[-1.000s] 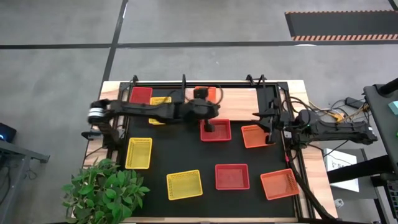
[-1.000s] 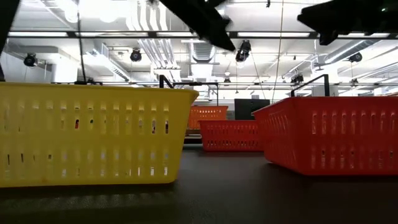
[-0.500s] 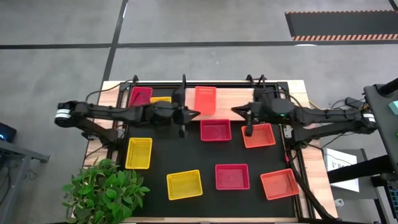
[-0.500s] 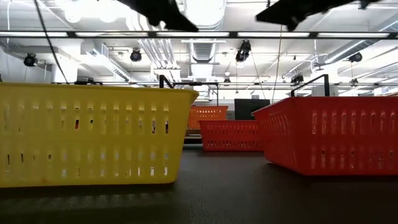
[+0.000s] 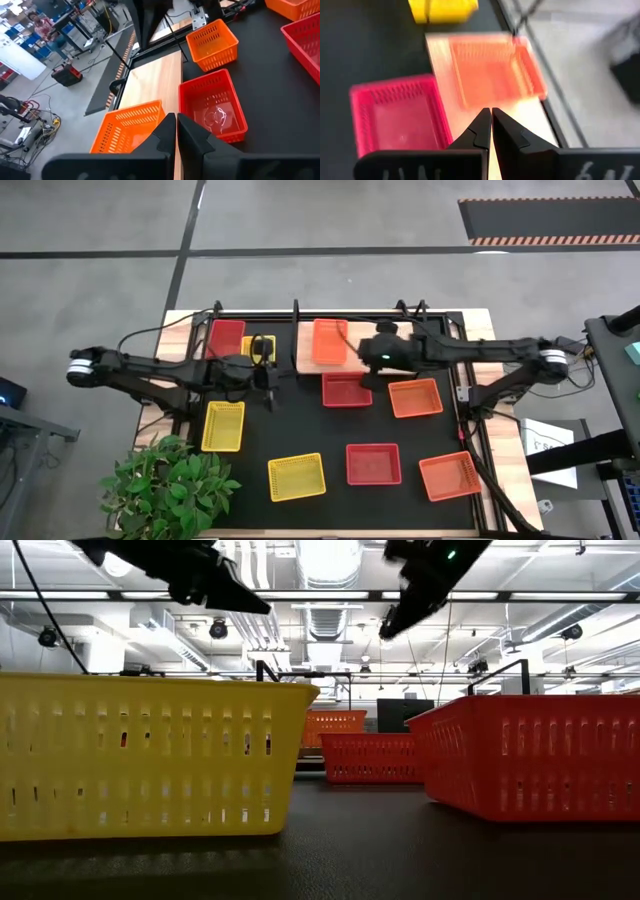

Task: Stack baskets on shelf by color
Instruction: Put the top left orange basket on the shelf

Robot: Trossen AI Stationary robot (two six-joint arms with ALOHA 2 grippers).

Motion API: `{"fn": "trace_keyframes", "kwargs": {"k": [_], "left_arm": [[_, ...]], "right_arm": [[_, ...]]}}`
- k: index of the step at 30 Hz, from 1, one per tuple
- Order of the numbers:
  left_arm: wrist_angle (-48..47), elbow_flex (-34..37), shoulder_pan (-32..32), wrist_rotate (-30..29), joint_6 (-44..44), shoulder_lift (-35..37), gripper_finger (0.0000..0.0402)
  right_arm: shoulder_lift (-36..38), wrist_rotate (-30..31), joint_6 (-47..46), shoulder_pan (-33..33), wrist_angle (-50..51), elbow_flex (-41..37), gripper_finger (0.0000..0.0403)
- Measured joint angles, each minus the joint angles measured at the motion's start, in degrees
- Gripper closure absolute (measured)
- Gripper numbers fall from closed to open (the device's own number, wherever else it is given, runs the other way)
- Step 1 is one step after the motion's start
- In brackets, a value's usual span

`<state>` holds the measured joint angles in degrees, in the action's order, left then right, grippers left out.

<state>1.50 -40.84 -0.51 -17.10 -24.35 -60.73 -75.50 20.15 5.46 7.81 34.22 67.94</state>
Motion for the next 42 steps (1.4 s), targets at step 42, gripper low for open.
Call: {"fn": "trace_keyframes", "kwargs": {"k": [42], "left_arm": [[0.13, 3.02, 0.04, -6.97, -0.56, 4.57, 0.0401]], "right_arm": [[-30.46, -12.42, 16.53, 16.01, 0.79, 19.85, 0.0394]]}}
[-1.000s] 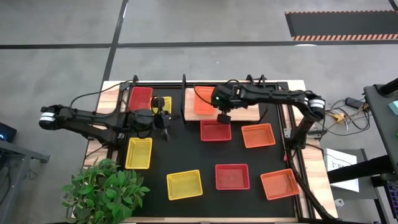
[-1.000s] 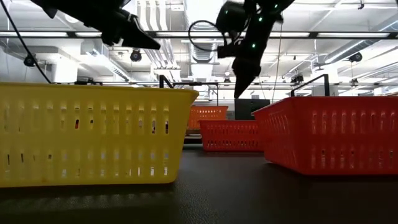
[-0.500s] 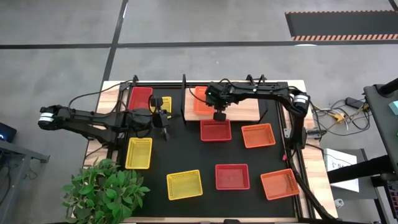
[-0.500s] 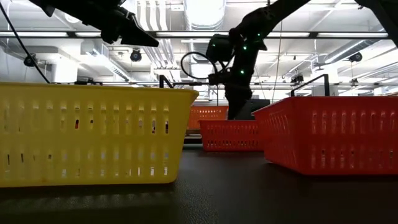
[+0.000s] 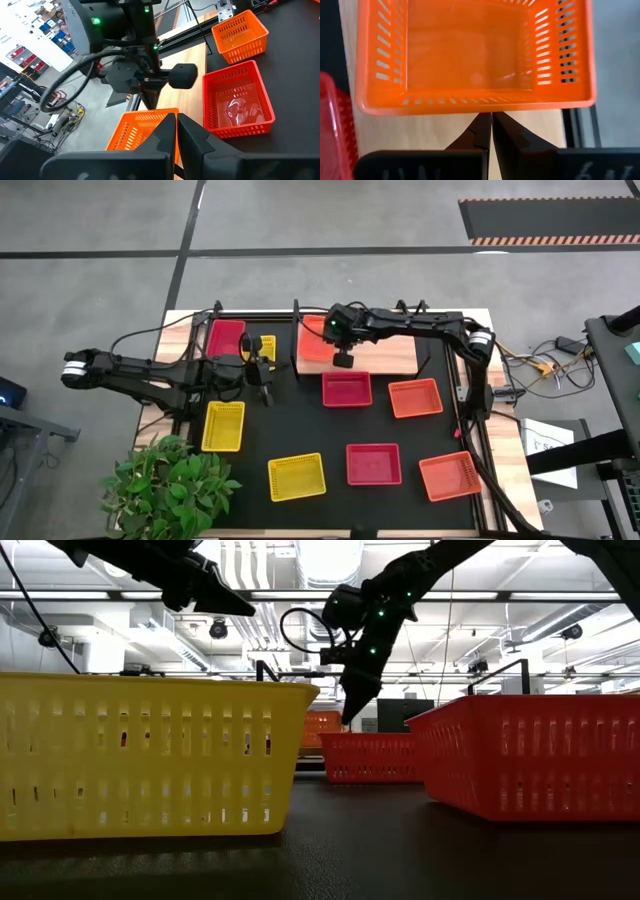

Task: Stack baskets on shelf by color
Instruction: Put the top left orange basket on the shelf

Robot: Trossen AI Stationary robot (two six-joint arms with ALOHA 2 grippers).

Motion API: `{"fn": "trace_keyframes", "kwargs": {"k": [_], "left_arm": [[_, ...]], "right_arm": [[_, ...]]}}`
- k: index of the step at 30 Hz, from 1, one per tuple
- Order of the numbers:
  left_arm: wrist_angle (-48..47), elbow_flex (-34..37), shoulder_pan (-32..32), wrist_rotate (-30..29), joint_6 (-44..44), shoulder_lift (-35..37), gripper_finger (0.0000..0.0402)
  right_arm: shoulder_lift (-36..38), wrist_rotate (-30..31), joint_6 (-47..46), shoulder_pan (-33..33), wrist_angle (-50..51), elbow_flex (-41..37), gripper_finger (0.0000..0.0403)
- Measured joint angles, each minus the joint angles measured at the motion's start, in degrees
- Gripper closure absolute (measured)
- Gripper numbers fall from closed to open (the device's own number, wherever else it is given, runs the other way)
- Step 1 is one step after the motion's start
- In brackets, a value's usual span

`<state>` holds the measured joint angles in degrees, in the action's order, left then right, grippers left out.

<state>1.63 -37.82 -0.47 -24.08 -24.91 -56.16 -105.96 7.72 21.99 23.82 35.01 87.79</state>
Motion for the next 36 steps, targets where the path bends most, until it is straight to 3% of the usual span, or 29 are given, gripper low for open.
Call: {"fn": "trace_keyframes", "kwargs": {"k": [9, 18, 20, 26, 36], "left_arm": [[0.05, 0.14, 0.00, -0.04, -1.36, 0.04, 0.0402], [0.09, 0.24, 0.09, -0.28, -1.46, 0.07, 0.0402], [0.13, 0.24, 0.09, -0.28, -1.48, 0.07, 0.0402], [6.56, 0.76, 0.11, -0.29, -5.99, -0.74, 0.0402], [7.39, 0.63, 0.11, -0.28, -7.43, -1.05, 0.0402]], "right_arm": [[-1.01, 1.04, 4.66, 3.18, -7.56, -0.02, 0.0394], [2.84, 2.78, 5.61, 3.33, -6.57, -0.09, 0.0394], [4.45, 0.60, 5.00, 3.03, -7.76, -0.09, 0.0394], [4.35, -17.05, 0.02, 2.04, -15.92, -0.09, 0.0394], [1.14, -18.20, -1.68, 0.17, -15.10, -0.11, 0.0394]]}}
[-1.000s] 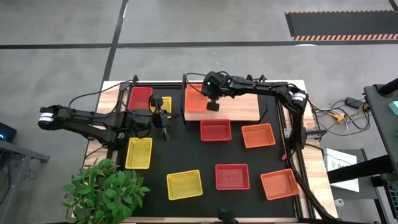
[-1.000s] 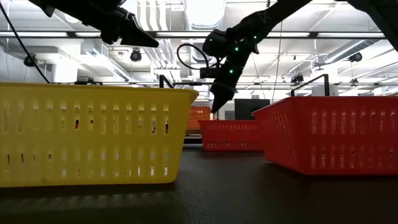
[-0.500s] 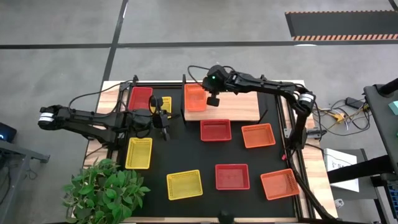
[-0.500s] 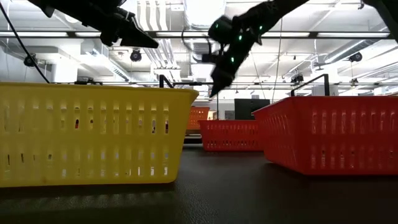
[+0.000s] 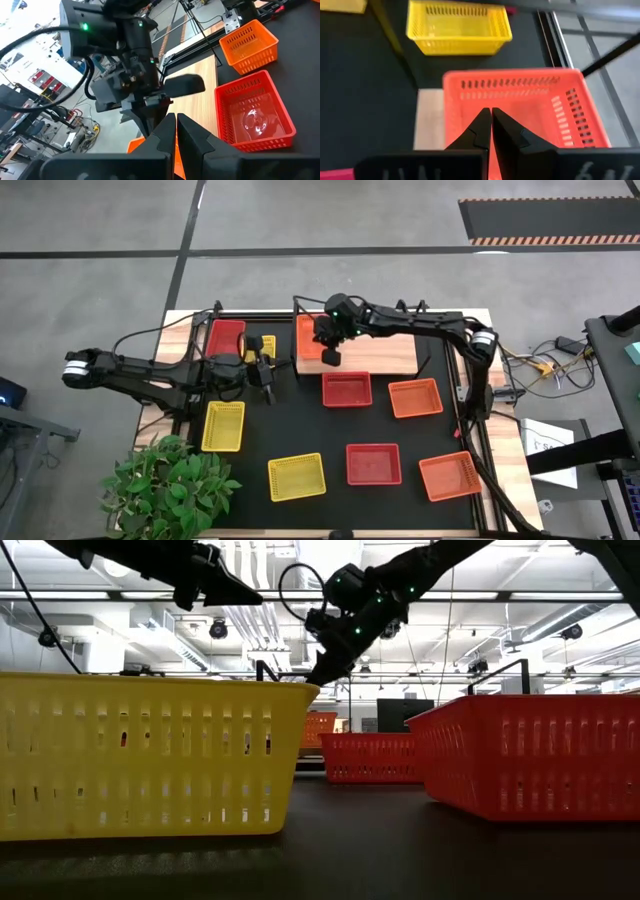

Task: Stack baskets on shelf by color
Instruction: Put the top left orange basket on the shelf

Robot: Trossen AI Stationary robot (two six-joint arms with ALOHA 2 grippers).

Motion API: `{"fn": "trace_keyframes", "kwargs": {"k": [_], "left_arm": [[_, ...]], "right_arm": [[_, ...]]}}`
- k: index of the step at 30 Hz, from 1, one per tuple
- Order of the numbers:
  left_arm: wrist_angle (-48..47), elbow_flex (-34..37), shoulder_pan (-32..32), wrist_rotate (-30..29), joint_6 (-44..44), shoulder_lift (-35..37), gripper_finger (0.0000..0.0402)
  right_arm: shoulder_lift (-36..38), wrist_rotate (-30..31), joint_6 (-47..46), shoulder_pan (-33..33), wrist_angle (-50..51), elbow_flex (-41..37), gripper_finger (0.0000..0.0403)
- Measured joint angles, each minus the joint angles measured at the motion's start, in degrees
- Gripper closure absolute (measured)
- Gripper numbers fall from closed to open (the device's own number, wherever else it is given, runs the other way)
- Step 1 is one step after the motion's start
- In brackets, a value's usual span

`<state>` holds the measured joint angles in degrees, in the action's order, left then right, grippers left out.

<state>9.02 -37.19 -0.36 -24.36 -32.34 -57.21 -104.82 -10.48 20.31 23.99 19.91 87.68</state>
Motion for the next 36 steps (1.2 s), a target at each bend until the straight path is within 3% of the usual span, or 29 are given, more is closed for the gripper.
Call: {"fn": "trace_keyframes", "kwargs": {"k": [11, 16, 36], "left_arm": [[0.14, 0.07, 0.00, 0.00, 0.07, -0.07, 0.0402], [0.13, 0.04, 0.00, 0.00, 0.09, -0.07, 0.0402], [2.18, 0.04, 0.01, 0.02, 0.33, -0.02, 0.0402]], "right_arm": [[-5.51, -0.68, 0.49, -1.08, -1.79, 0.00, 0.0394], [-5.61, -3.03, 1.25, -2.34, 1.26, 0.00, 0.0394], [-4.68, -2.90, 4.67, -3.24, 8.12, 0.00, 0.0394]]}}
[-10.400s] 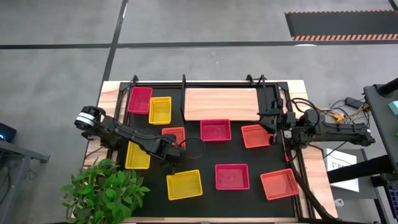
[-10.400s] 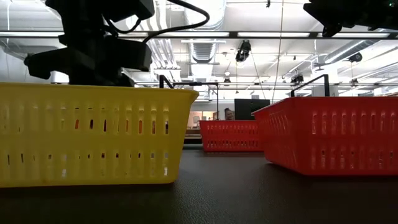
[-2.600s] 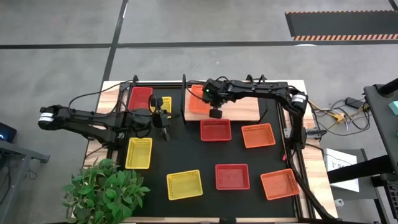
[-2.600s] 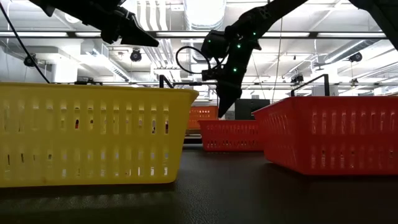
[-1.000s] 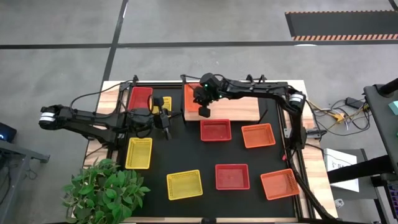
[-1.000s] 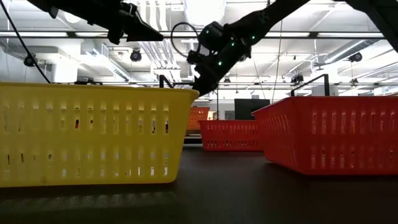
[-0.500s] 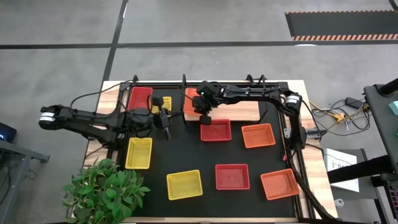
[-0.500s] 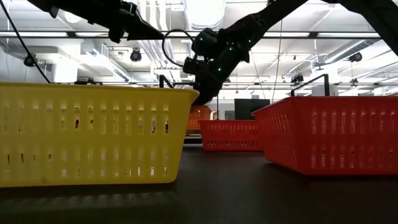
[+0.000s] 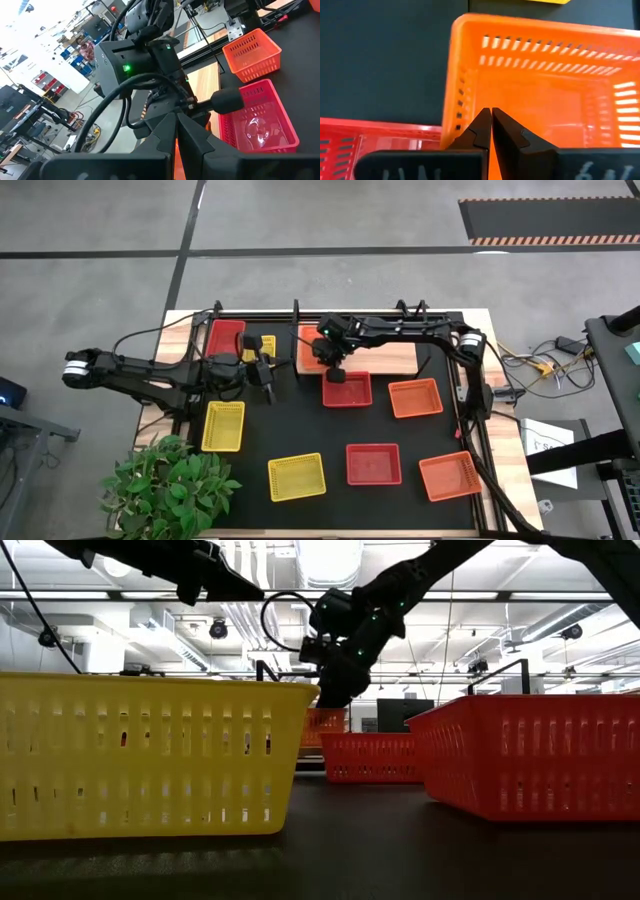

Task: Stack baskets on shelf by color
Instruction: Put the top left orange basket on the shelf

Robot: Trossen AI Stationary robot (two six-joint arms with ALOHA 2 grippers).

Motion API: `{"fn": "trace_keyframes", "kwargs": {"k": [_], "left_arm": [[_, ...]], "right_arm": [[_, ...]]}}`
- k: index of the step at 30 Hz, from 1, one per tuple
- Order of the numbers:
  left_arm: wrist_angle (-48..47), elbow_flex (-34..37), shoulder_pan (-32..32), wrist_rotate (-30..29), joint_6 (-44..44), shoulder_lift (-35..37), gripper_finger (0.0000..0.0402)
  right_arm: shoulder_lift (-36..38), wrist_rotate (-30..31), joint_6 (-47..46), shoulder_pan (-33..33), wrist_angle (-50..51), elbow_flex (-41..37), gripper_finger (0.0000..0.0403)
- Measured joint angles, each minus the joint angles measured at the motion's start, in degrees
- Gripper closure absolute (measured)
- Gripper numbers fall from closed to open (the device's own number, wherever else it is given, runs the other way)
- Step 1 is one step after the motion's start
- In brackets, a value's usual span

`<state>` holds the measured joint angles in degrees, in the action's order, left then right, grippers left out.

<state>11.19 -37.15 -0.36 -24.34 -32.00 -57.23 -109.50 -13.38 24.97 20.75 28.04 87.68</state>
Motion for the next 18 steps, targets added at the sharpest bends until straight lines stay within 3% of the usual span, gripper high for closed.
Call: {"fn": "trace_keyframes", "kwargs": {"k": [18], "left_arm": [[0.81, 0.00, 0.02, 0.00, 1.58, -0.37, 0.0402]], "right_arm": [[5.30, 1.97, -2.22, -0.29, 1.30, 0.68, 0.0394]]}}
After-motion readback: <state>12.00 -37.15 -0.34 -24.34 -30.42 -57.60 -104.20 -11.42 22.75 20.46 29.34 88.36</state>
